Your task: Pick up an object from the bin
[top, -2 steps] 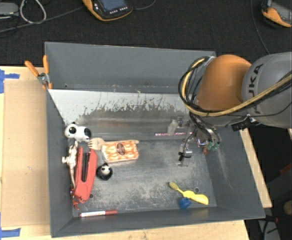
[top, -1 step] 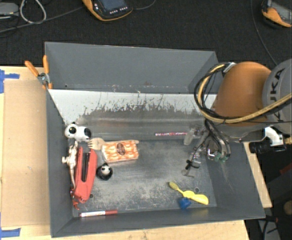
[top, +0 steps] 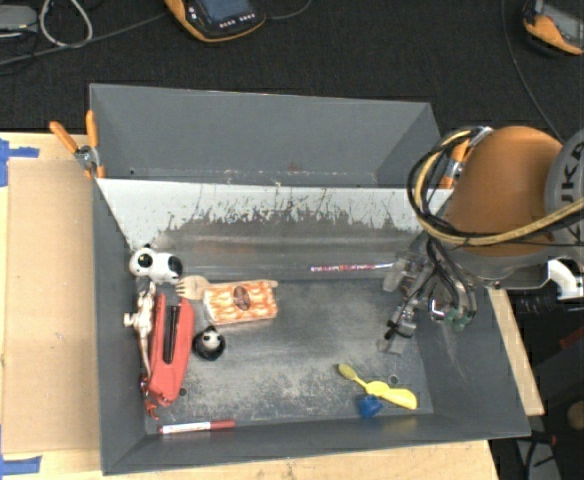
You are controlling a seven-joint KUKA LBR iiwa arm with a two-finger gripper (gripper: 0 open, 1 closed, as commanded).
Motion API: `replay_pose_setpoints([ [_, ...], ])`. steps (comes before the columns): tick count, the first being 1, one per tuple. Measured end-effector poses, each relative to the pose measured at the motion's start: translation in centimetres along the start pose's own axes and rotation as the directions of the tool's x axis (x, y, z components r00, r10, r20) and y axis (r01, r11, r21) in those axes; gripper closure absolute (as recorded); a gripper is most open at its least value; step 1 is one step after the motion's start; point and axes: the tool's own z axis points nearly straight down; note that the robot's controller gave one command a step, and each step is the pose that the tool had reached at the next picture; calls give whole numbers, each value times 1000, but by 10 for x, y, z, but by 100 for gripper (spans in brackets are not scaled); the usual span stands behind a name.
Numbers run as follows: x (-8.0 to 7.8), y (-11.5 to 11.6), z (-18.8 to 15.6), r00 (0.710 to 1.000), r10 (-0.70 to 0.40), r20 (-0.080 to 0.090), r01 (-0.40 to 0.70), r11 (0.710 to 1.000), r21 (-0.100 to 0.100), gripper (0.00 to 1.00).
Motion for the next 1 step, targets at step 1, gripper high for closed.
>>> replay_pose_setpoints([
  [1, 10, -6, 5, 962, -273, -2, 273, 962, -1, 0],
])
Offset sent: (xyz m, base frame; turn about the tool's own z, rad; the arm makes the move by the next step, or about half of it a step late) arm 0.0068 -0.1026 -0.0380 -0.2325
